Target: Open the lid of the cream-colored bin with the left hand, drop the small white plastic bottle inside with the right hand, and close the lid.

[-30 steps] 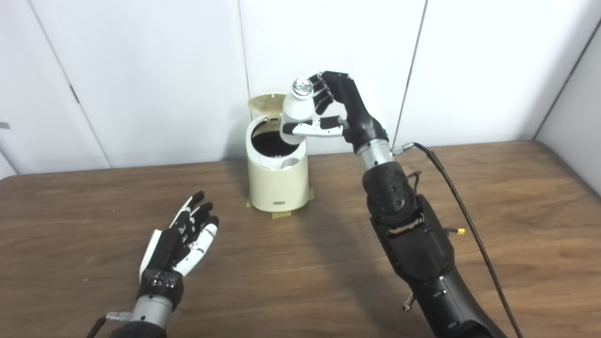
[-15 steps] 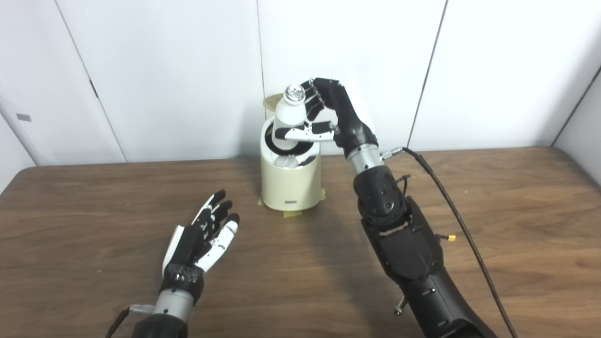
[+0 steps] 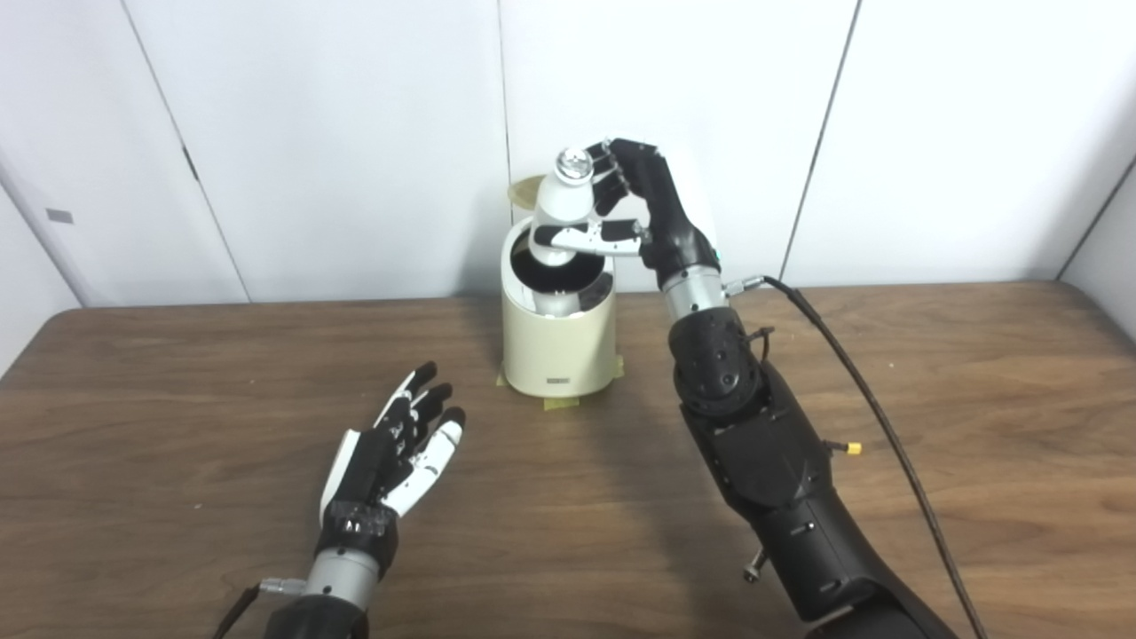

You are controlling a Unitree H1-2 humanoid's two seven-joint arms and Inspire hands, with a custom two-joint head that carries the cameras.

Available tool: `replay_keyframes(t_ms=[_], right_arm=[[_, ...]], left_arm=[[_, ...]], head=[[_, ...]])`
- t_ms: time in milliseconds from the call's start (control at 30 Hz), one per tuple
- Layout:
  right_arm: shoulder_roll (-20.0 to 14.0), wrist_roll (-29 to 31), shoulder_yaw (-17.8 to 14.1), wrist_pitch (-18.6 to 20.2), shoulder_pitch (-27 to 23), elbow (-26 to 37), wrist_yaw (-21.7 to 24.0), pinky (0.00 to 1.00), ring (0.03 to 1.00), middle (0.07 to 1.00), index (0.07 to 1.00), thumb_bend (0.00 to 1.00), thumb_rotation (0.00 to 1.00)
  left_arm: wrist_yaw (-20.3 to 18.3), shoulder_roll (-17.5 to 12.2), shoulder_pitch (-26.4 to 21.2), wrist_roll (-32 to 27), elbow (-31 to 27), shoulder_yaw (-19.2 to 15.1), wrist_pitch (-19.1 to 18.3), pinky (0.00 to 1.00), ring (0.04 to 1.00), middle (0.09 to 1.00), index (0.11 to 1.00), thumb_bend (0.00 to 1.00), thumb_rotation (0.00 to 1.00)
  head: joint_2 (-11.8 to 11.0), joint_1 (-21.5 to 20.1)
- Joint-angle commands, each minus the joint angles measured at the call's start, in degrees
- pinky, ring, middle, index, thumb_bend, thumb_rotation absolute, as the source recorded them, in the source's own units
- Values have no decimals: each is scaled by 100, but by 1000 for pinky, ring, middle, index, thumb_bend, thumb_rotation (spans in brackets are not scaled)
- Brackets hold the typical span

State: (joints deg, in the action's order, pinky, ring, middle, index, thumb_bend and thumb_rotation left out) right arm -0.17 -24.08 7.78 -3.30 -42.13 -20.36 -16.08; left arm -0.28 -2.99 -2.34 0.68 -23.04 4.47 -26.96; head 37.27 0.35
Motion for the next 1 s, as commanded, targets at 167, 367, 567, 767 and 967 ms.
replay_keyframes(t_ms=[167, 367, 567, 767, 967], right_arm=[[-2, -76, -52, -396, -399, 19, -302, 357, 411, 475, 510, 521, 0], [-26, -65, -33, -528, -356, -32, -298, 360, 417, 480, 501, 521, 0], [-80, -59, 29, -460, -303, -24, -135, 376, 423, 474, 525, 520, 0], [-141, -237, 102, -360, -277, 20, -171, 458, 546, 521, 481, 526, 2], [-123, -302, 103, -446, -247, 6, -229, 465, 572, 540, 475, 524, 2]], left_arm=[[-61, 32, -105, 35, -213, -56, 11, 997, 937, 906, 978, 341, 386], [-76, 14, -105, 67, -246, -68, 13, 1000, 937, 905, 974, 351, 392], [-84, 21, -95, 62, -273, -81, 14, 1000, 936, 903, 971, 342, 386], [-96, 30, -81, 82, -279, -68, 13, 1000, 935, 898, 969, 345, 378], [-157, -26, -69, 85, -309, -42, 6, 998, 924, 896, 958, 339, 430]], head=[[13, 5], [23, 1], [36, -53], [55, -59], [75, -69]])
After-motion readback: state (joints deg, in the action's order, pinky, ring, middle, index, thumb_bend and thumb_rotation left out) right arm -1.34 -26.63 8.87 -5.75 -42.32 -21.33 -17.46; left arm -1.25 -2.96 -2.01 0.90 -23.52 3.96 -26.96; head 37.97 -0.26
